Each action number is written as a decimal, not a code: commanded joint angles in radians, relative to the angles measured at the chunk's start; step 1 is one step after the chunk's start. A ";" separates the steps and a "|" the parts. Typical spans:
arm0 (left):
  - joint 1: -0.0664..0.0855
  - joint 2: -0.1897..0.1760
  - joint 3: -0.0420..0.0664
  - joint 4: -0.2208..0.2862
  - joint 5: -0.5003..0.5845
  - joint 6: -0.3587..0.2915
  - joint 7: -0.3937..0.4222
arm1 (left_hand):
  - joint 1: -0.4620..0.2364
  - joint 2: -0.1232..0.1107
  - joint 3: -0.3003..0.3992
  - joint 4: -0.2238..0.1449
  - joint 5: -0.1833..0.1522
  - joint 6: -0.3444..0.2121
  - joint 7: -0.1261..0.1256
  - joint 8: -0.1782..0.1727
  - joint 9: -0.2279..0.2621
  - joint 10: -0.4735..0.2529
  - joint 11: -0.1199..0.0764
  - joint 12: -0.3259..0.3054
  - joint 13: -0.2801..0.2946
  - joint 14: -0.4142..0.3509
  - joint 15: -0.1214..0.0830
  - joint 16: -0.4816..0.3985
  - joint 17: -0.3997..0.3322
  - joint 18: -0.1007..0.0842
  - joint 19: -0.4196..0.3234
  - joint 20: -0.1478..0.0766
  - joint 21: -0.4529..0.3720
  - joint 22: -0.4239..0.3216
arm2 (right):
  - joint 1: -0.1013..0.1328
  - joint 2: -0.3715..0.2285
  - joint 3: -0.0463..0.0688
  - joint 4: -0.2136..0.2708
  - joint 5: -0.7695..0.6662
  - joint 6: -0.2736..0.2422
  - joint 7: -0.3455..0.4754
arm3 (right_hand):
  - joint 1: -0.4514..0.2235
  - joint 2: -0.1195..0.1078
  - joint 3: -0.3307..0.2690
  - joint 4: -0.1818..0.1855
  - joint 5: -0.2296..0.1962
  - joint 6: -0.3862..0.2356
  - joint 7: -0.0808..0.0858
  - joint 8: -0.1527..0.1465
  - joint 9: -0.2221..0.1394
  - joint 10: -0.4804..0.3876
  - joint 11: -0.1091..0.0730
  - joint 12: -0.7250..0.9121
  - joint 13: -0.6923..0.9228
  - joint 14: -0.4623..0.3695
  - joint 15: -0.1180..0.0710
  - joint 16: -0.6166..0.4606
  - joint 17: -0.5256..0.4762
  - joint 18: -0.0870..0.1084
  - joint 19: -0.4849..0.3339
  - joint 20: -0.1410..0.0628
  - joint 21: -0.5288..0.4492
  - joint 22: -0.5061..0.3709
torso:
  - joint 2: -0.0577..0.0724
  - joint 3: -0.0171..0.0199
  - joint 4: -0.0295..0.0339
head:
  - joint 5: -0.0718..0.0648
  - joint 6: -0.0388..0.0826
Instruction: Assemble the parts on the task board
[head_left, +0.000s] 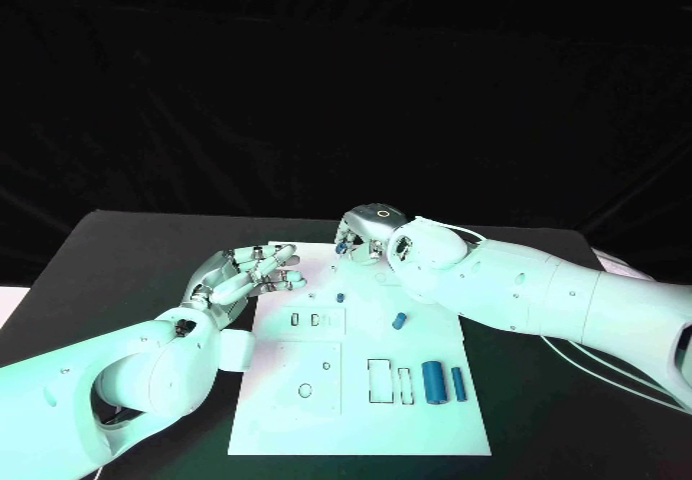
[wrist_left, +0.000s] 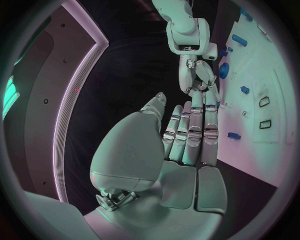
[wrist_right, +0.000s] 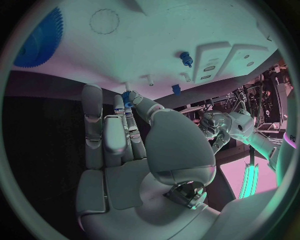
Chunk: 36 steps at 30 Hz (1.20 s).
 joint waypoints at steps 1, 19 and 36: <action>0.001 0.003 0.001 0.002 -0.007 0.022 0.005 | 0.003 0.000 0.000 -0.005 -0.003 -0.001 0.003 -0.006 -0.001 -0.004 0.004 -0.006 -0.001 -0.002 0.005 -0.005 0.001 0.010 0.004 0.002 -0.005 -0.001 | -0.001 0.008 0.000 -0.009 -0.005 0.019 -0.007 | -0.002 -0.007 0.011 0.011 0.004 0.010 -0.009 0.004 0.026 -0.006 0.004 -0.006 -0.002 0.042 -0.002 0.006 0.001 0.000 -0.006 0.003 0.006 0.001 | 0.002 -0.0004 0.0014 | 0.000 -0.003; 0.002 0.003 0.001 0.004 -0.007 0.023 0.003 | 0.003 0.000 0.000 -0.006 -0.003 0.000 0.002 -0.006 -0.001 -0.004 0.004 -0.006 -0.001 -0.003 0.005 -0.005 0.001 0.010 0.004 0.002 -0.005 -0.001 | -0.004 0.030 0.000 -0.040 -0.015 0.075 -0.029 | -0.011 -0.026 0.011 0.026 0.003 -0.008 0.001 -0.008 0.024 -0.031 0.014 -0.008 -0.003 0.042 0.008 0.020 0.012 0.002 -0.024 0.008 0.005 -0.009 | 0.003 -0.0017 0.0029 | -0.003 -0.003; 0.002 0.000 0.001 0.003 -0.007 0.023 0.001 | 0.004 0.000 0.000 -0.007 -0.003 0.000 0.003 -0.006 -0.001 -0.004 0.004 -0.006 -0.001 -0.003 0.005 -0.006 0.002 0.009 0.004 0.003 -0.006 -0.002 | -0.009 0.008 0.000 -0.007 -0.021 0.013 -0.026 | 0.003 -0.037 0.024 0.036 0.014 -0.013 0.005 -0.003 0.025 -0.044 0.018 0.003 0.001 0.039 0.014 0.025 0.010 0.003 -0.036 0.016 0.021 0.003 | 0.006 -0.0019 0.0032 | -0.004 -0.005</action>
